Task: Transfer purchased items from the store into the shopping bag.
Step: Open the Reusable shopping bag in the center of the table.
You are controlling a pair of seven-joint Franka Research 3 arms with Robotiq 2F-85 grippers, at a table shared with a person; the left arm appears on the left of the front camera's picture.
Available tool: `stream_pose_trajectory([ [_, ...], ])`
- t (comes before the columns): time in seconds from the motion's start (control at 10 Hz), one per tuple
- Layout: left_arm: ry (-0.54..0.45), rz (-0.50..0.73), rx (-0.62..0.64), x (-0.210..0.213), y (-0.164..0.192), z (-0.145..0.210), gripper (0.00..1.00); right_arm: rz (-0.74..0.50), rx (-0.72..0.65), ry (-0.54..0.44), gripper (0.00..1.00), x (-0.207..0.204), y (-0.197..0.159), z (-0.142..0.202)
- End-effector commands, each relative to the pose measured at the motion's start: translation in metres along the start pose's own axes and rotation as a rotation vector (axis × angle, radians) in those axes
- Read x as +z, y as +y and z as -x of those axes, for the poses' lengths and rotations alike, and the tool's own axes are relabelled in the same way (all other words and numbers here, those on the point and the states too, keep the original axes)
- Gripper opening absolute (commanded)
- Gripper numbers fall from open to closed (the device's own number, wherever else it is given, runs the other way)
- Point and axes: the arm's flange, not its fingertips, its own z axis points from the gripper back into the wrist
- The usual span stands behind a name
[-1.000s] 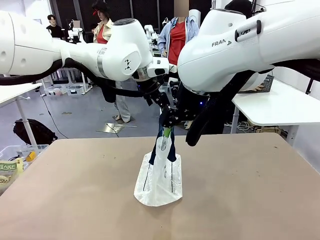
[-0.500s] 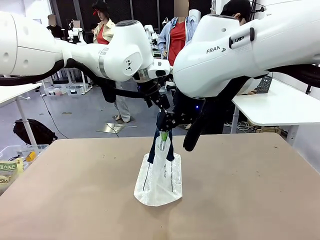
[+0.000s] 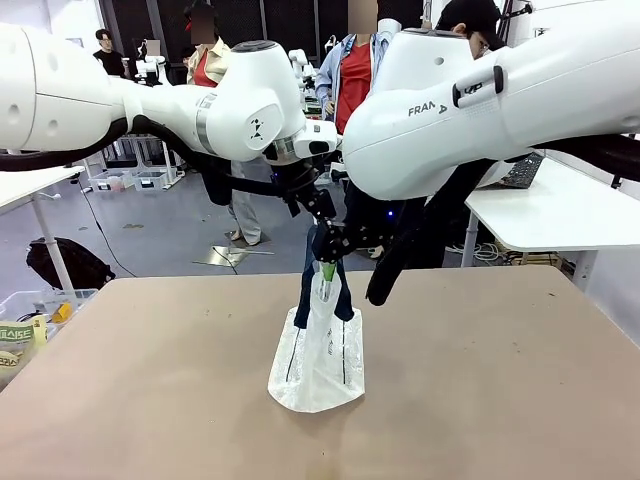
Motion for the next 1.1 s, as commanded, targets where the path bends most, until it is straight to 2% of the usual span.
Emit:
stream_pose_trajectory([
  [0.0, 0.031, -0.025, 0.014, -0.002, 0.002, -0.006, 1.0, 0.011, -0.011, 0.0, 0.97, -0.007, 0.012, -0.007],
  [0.1, 0.022, -0.024, 0.008, -0.002, 0.003, -0.006, 0.83, 0.016, 0.0, -0.001, 0.78, -0.008, 0.014, -0.008],
  [0.5, 0.025, -0.021, 0.012, -0.002, 0.007, -0.004, 0.04, 0.039, -0.002, 0.006, 0.03, -0.01, 0.023, -0.011],
  [0.6, 0.028, -0.02, 0.011, -0.002, 0.008, -0.003, 0.0, 0.044, 0.0, 0.008, 0.0, -0.01, 0.024, -0.012],
  [1.0, 0.046, -0.018, 0.011, -0.002, 0.016, 0.005, 0.0, 0.061, 0.0, 0.017, 0.0, -0.013, 0.027, -0.013],
])
